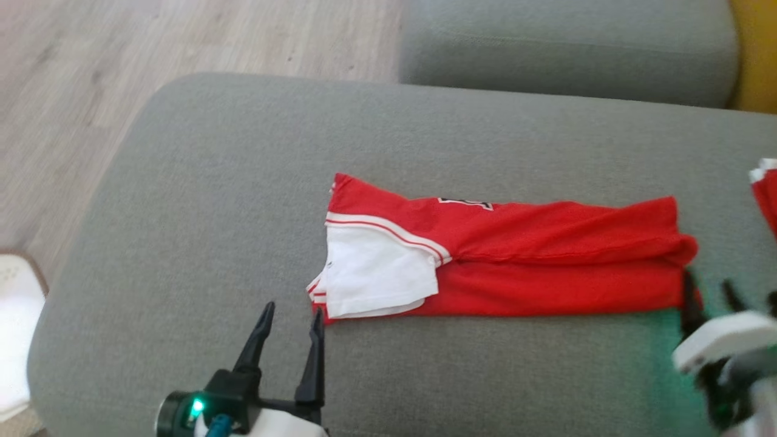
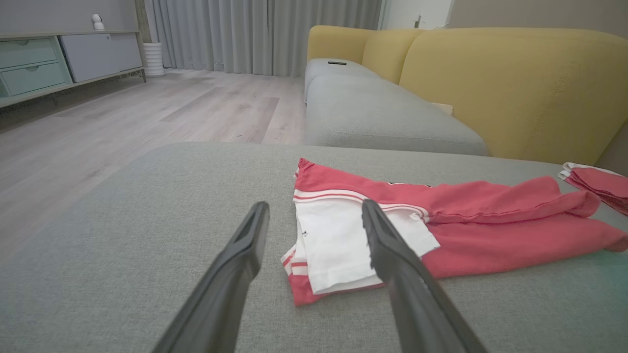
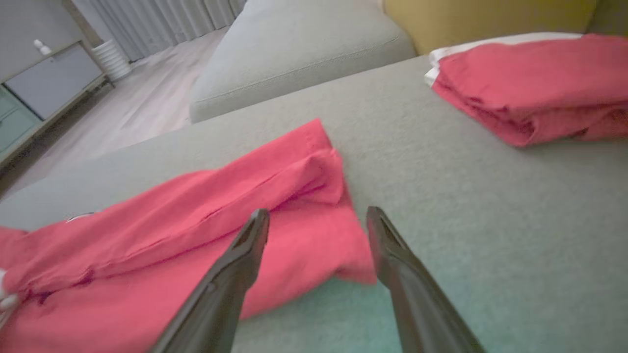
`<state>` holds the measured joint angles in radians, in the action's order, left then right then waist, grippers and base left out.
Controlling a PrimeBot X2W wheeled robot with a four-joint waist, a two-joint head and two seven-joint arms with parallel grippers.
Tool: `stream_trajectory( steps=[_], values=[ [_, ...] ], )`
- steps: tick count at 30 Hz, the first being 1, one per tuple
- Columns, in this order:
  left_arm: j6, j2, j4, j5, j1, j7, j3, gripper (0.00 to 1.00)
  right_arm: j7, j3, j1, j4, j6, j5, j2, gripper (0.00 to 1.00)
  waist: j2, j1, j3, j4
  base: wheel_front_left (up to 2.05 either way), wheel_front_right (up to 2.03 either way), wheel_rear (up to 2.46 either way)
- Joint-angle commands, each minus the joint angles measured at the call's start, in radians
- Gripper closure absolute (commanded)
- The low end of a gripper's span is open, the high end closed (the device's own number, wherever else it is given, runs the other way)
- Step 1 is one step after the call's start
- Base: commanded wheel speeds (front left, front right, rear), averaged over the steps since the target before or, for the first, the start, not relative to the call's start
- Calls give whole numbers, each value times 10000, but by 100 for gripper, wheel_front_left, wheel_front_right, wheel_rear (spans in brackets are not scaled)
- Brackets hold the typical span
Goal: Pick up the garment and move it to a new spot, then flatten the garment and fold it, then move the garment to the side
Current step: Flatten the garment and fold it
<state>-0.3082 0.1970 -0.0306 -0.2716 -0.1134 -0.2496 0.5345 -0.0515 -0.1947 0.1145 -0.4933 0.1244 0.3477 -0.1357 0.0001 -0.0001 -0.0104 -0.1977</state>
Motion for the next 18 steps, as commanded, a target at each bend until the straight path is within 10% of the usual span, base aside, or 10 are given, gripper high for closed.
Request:
stream_trajectory(
  steps=[1,18],
  values=[
    [180,-215,-262,266,381,-121,-446,0,88,-352,1093,-128,63,-587,-300,0,-1,1,-264,-262,0,0,0],
    [1210,-1066,20,1298,591,-122,-1049,0,-937,-1976,3542,-3766,63,-2129,-763,0,-1,1,-1162,-749,0,0,0]
  ],
)
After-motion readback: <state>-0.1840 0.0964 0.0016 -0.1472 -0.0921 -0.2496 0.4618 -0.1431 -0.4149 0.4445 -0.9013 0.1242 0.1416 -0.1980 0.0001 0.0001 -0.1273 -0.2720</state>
